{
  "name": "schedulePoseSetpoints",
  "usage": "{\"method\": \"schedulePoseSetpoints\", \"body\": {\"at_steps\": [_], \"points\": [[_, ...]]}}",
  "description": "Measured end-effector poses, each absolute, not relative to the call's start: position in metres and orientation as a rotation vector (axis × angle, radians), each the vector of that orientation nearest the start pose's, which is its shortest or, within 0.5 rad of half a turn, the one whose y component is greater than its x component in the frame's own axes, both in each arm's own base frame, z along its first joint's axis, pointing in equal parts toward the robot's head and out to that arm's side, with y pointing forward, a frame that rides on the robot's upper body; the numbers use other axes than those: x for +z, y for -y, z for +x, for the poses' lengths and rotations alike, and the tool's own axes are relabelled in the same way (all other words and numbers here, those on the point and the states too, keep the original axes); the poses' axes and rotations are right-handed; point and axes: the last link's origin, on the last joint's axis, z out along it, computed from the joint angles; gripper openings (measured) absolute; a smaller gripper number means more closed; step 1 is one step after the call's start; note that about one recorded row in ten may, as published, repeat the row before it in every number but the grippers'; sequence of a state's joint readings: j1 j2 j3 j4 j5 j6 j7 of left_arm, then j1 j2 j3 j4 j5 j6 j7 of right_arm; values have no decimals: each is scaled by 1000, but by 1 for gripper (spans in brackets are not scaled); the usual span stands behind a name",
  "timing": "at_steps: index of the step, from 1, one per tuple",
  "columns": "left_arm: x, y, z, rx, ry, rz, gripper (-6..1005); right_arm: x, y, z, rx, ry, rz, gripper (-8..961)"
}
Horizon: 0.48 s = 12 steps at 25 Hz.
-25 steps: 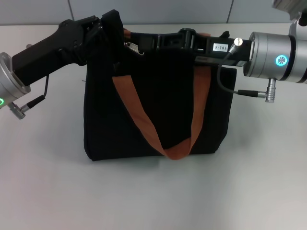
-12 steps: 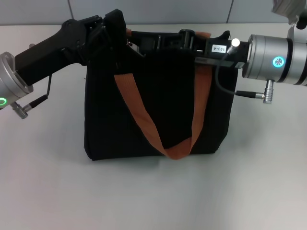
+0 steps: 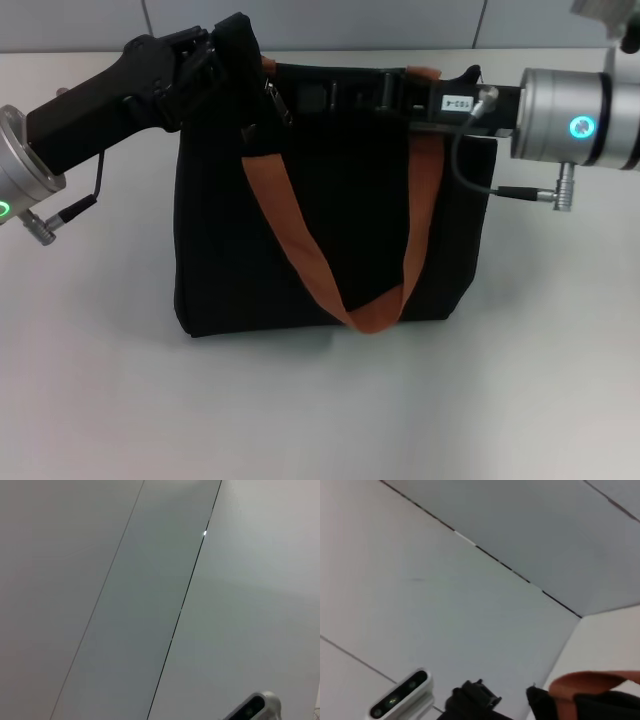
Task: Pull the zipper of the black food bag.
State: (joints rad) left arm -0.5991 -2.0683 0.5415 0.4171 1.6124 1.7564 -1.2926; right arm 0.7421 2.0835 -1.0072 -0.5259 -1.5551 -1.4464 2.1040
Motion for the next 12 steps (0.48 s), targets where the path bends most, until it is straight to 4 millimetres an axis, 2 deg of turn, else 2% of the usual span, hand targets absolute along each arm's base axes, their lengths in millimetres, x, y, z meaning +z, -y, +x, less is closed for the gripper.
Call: {"method": "schedulePoseSetpoints", "body": {"at_steps": [4,8,12], "points": [[25,-336,-216,-1464,554,-2416,23,-27,-371,152,1185,-1392,-2682,1],[25,-336,-217,-1465,559,-2418,25,-25,-366,150,1213,-1199,-2749,143],[25,-335,-217,-1467,562,-2420,26,-31,-366,144,1161,-1102,-2807,177]]}}
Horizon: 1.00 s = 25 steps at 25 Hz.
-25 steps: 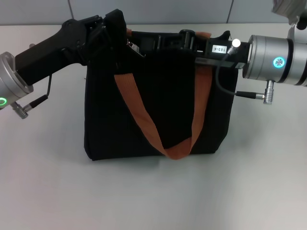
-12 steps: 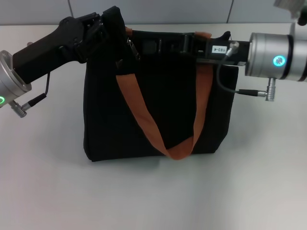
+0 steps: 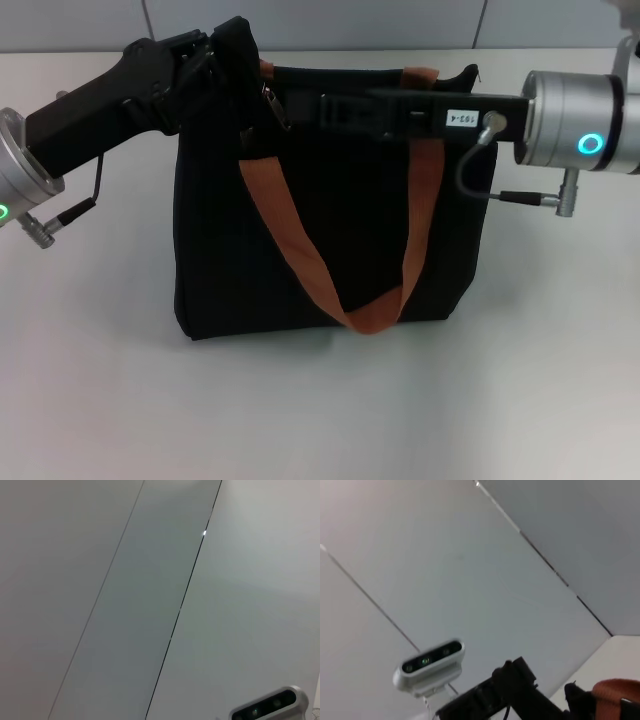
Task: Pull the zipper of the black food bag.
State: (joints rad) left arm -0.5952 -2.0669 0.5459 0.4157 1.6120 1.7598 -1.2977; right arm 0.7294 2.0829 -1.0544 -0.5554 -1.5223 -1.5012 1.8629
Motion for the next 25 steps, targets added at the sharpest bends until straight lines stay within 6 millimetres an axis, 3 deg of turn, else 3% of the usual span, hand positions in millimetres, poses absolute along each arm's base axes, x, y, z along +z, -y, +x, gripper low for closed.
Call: {"method": "schedulePoseSetpoints", "body": {"at_steps": [8,19,25], "points": [[25,-335,-216,-1471,570,-2422,29,-34,-368,142,1105,-1047,-2824,246],[25,-334,-215,-1480,566,-2429,33,-37,-373,134,1069,-1001,-2844,244],[25,-334,-215,-1482,562,-2430,35,-38,-370,131,1073,-994,-2868,189]]}}
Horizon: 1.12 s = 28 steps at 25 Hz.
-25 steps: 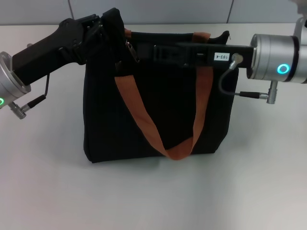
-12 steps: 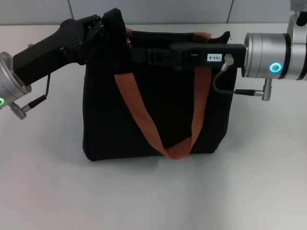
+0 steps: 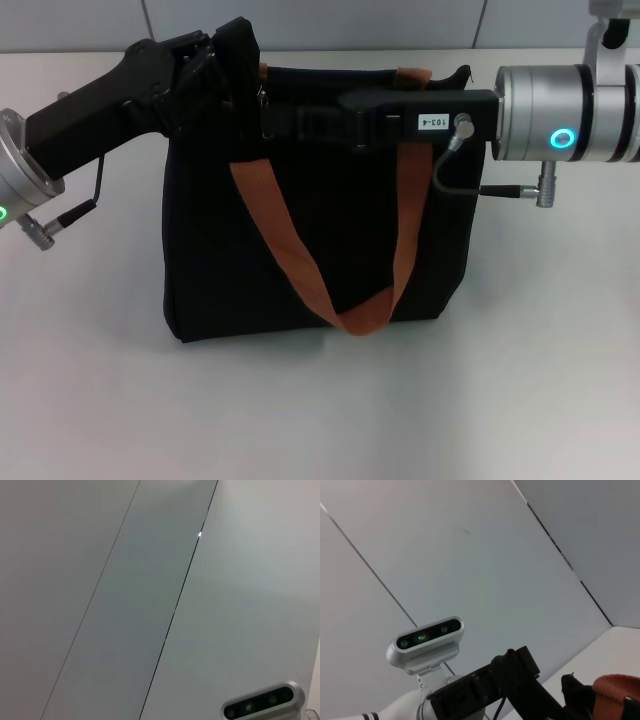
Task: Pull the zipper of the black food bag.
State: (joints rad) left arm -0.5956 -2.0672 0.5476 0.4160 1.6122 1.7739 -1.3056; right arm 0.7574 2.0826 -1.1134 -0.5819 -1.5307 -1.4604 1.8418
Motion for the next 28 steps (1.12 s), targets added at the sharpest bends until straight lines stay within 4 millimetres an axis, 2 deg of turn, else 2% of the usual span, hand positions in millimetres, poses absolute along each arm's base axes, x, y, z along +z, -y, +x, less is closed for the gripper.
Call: {"method": "schedulePoseSetpoints", "body": {"at_steps": [6,13,28], "points": [[25,-334,-216,-1480,560,-2429,37,-36,-366,132,1100,-1017,-2883,134],[25,-333,-216,-1480,562,-2429,40,-37,-368,131,1096,-1091,-2864,-2],[25,-333,-215,-1487,564,-2431,45,-40,-371,126,1081,-1094,-2871,87]]}}
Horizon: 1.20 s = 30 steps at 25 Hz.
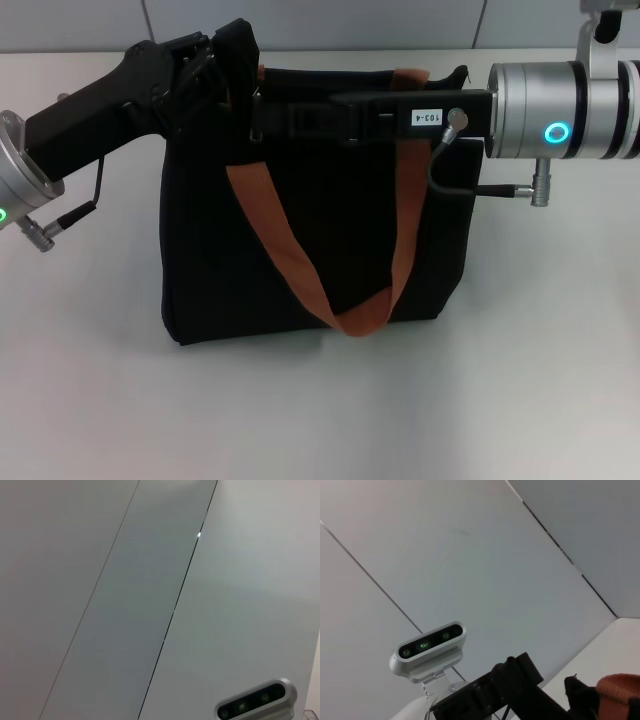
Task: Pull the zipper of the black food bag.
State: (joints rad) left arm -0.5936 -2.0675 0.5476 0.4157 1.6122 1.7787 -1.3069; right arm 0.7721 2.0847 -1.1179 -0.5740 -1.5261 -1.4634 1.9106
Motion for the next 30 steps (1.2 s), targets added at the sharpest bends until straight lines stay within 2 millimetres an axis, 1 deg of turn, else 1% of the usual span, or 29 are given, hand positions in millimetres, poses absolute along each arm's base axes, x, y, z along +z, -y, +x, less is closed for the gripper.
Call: {"method": "schedulePoseSetpoints", "body": {"at_steps": [4,10,20,25,28,30], "points": [[25,-333,-215,-1488,563,-2432,47,-40,-369,125,1085,-1091,-2882,148],[25,-332,-215,-1492,560,-2436,49,-40,-365,125,1105,-1096,-2900,150],[25,-331,-215,-1498,559,-2438,52,-43,-370,125,1108,-1131,-2860,154],[25,-331,-215,-1498,559,-2438,54,-44,-371,126,1099,-1175,-2843,-3],[25,-330,-214,-1500,559,-2439,55,-43,-372,130,1091,-1253,-2818,-2],[25,-330,-214,-1500,559,-2439,56,-43,-372,131,1084,-1273,-2812,-1]]}}
